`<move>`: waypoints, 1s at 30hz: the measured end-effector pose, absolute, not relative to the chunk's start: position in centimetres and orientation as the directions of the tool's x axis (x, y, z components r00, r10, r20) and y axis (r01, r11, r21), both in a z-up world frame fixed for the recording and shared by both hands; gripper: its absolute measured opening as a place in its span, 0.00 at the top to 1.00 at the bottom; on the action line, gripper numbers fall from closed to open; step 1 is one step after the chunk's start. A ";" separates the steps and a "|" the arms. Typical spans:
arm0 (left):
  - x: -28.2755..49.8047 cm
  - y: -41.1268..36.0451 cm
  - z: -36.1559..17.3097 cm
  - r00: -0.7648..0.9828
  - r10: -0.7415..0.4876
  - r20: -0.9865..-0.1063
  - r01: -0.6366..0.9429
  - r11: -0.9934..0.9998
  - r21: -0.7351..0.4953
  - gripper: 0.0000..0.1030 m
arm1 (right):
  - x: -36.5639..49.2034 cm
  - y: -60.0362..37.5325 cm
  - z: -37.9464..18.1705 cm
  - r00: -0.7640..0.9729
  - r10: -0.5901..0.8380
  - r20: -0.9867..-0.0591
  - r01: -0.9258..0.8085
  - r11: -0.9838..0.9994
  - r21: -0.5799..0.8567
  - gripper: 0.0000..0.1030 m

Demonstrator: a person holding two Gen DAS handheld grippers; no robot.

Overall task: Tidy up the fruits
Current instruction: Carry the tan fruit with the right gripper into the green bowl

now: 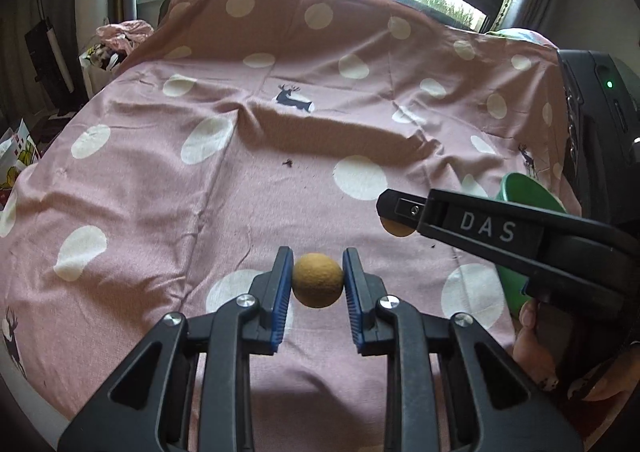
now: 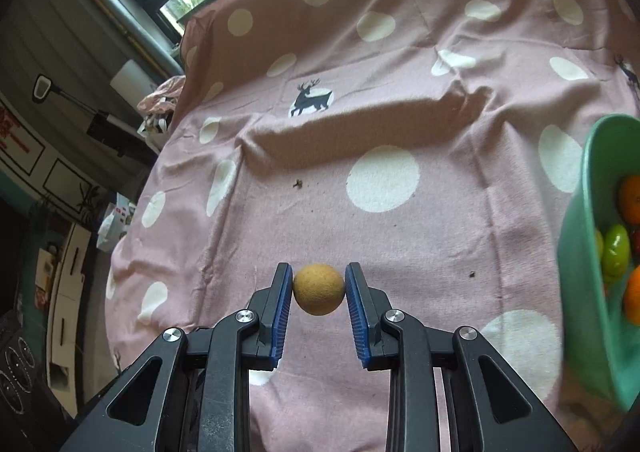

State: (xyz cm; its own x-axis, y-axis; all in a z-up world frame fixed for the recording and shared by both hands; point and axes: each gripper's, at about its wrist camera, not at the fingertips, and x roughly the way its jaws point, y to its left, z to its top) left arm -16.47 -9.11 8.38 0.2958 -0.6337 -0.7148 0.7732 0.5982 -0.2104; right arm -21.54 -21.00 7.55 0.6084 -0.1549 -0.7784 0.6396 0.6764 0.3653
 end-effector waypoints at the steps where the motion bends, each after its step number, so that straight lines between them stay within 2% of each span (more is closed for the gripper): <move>1: -16.8 -9.3 9.0 0.300 -0.649 -0.699 0.782 0.588 -0.209 0.76 | -22.2 -21.2 8.1 0.620 -0.172 -0.766 0.643 0.670 0.370 0.71; 8: -19.2 -11.8 11.8 0.262 -0.725 -0.636 0.830 0.507 -0.235 0.76 | -27.7 -23.1 11.7 0.639 -0.346 -0.687 0.714 0.599 0.363 0.71; 17: -23.5 -16.5 13.7 0.171 -0.794 -0.584 0.905 0.361 -0.226 0.76 | -35.7 -25.7 13.9 0.519 -0.571 -0.636 0.851 0.415 0.322 0.71; 23: -26.0 -20.2 13.6 0.077 -0.811 -0.581 0.934 0.262 -0.243 0.76 | -39.8 -27.5 13.1 0.448 -0.612 -0.651 0.894 0.303 0.330 0.71; 30: -28.3 -23.6 12.2 0.004 -0.792 -0.611 0.951 0.192 -0.243 0.76 | -41.8 -29.2 11.5 0.427 -0.585 -0.690 0.904 0.241 0.355 0.71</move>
State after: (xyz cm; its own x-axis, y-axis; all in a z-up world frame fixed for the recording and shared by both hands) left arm -28.33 -23.60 12.19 0.0042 -0.7920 -0.6105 0.9509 0.1921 -0.2427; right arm -41.79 -29.20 11.51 0.4266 -0.5848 -0.6900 0.9035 0.2405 0.3547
